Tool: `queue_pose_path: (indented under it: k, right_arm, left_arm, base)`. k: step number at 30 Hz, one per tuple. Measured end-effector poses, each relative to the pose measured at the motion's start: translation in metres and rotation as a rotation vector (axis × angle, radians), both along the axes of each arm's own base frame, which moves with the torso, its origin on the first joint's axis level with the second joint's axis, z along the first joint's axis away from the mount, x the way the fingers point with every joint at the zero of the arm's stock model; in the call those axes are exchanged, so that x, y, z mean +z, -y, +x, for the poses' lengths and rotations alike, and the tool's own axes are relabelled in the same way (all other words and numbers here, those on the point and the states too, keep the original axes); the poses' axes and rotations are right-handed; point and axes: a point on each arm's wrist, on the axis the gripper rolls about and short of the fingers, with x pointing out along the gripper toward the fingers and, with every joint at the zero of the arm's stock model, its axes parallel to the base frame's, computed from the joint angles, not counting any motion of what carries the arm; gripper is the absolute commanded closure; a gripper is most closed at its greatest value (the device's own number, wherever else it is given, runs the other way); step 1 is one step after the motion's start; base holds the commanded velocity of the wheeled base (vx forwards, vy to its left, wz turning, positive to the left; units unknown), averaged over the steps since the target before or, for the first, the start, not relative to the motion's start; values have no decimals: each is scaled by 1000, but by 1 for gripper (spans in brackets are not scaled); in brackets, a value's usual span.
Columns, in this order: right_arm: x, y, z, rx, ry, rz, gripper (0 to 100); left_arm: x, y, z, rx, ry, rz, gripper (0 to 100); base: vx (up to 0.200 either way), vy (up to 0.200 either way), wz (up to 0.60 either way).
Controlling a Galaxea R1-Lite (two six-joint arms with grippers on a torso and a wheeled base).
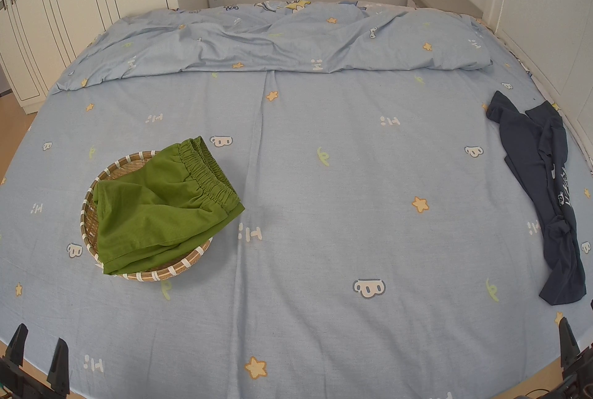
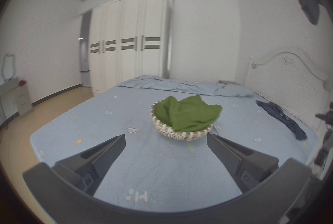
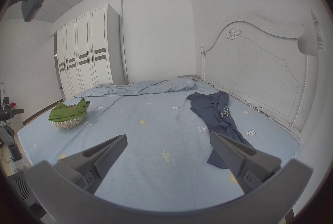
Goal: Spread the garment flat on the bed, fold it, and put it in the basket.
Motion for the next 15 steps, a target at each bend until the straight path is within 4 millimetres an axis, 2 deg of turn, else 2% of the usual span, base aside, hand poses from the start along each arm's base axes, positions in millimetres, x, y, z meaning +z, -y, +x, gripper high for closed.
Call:
queue_pose_path:
  k: [5, 15]
  right_arm:
    - [0, 0, 0, 1, 3, -1, 0]
    - [0, 0, 0, 0, 7, -2, 0]
  left_arm:
    - [-1, 2, 0, -109, -11, 137, 0]
    - [-1, 3, 0, -118, -12, 112, 0]
  base:
    - [0, 0, 0]
    - [0, 0, 0]
